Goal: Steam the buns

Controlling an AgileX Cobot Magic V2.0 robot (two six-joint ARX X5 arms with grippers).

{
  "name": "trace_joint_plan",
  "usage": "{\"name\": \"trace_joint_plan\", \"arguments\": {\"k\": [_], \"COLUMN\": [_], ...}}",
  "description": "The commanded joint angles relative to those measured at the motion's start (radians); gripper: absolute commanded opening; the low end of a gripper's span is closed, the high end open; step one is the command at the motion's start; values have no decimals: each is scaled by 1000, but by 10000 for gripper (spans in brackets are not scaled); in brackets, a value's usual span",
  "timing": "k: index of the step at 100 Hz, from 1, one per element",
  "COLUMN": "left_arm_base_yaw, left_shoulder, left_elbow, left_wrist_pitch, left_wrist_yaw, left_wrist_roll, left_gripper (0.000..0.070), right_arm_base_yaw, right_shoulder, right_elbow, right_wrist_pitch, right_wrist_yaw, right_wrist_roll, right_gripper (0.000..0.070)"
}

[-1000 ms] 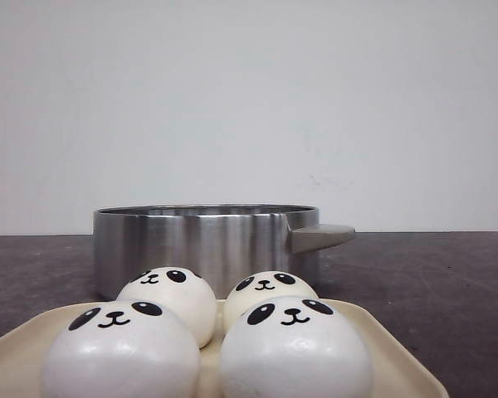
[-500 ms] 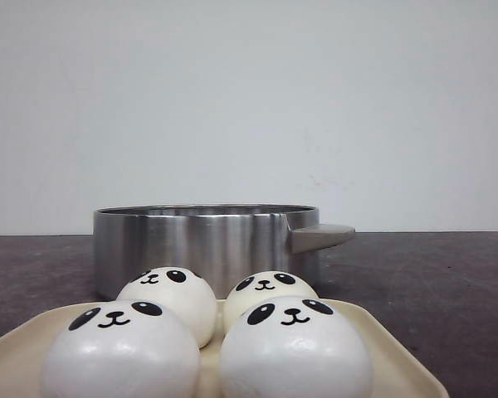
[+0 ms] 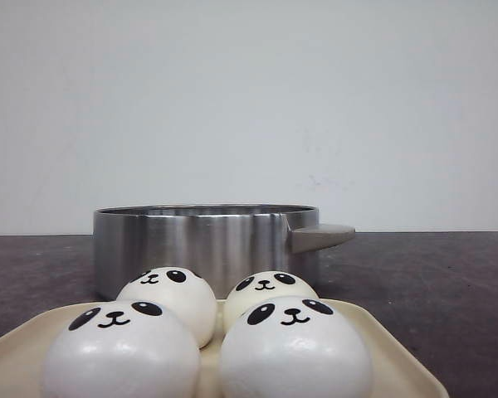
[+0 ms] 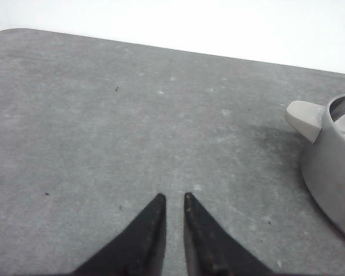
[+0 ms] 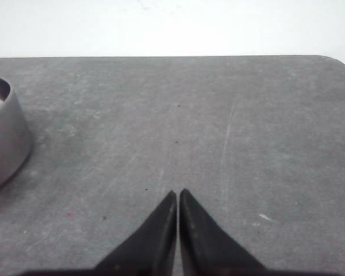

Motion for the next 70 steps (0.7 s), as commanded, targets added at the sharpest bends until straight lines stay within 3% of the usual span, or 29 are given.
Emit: {"name": "trace_joint_plan", "arguments": {"k": [1, 53, 70], "left_arm_base_yaw": [1, -51, -51], "left_shoulder": [-2, -2, -2], "left_elbow": [-17, -17, -16], "left_wrist_pitch": [-11, -10, -11], "left_wrist_yaw": [3, -5, 15], "left_wrist_roll": [0, -5, -163], "left_gripper": [16, 16, 17], "right_arm_base_yaw": [2, 2, 2], "right_shoulder": [-1, -1, -1], "right_elbow": [-3, -3, -3], "right_wrist_pitch": [11, 12, 14], "right_wrist_yaw": [1, 0, 0], "right_wrist_roll": [-8, -7, -7], "right_gripper": [7, 7, 7]}}
